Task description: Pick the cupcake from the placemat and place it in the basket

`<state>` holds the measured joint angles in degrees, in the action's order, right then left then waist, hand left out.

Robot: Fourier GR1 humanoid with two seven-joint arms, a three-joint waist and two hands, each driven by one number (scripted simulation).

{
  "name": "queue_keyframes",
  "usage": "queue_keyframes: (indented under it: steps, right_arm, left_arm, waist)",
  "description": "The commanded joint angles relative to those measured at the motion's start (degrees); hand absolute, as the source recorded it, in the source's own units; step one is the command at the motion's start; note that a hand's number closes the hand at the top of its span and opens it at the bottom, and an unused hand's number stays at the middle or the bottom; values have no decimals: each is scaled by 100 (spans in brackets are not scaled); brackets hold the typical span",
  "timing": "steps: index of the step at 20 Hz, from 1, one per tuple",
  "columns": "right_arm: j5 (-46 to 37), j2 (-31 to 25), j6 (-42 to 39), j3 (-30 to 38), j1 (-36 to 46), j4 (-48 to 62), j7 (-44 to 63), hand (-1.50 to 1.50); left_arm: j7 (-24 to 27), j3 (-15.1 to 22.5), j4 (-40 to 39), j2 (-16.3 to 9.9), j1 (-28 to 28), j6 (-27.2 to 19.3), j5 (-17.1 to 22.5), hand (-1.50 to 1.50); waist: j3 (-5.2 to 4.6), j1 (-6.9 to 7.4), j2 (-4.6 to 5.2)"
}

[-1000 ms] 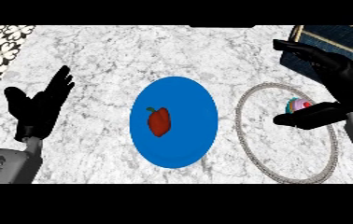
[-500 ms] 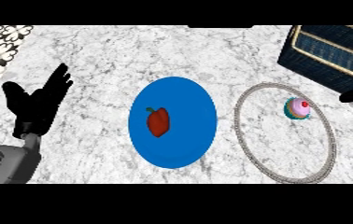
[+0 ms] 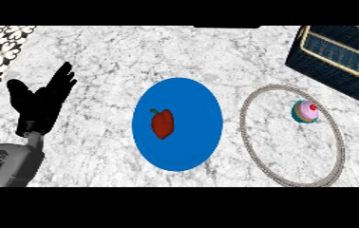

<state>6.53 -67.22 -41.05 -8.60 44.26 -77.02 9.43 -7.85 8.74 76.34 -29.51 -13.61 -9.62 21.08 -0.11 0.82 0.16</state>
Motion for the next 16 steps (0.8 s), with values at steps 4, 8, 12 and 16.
queue_keyframes:
  steps: [4, 8, 12, 16]
  right_arm:
    - [-46, -125, -1052, 385, -348, 582, -869, -150]
    - [2, -105, -1141, 834, -750, 678, -1283, -150]
    - [-325, 147, -615, 1241, -1146, 976, -1957, -150]
    - [-867, 391, -376, 1346, -1902, 897, -2772, -150]
  left_arm:
    - [5, -154, -122, 180, -100, 3, -133, 0]
    - [-236, -242, -136, 202, -213, 30, -163, 0]
    - [-94, -143, 136, 352, 95, -166, -417, 0]
    - [-144, -348, 197, 249, 216, 136, -339, 0]
  waist:
    - [13, -103, -6]
    - [14, -147, -20]
    - [18, -110, -19]
    - [16, -106, -16]
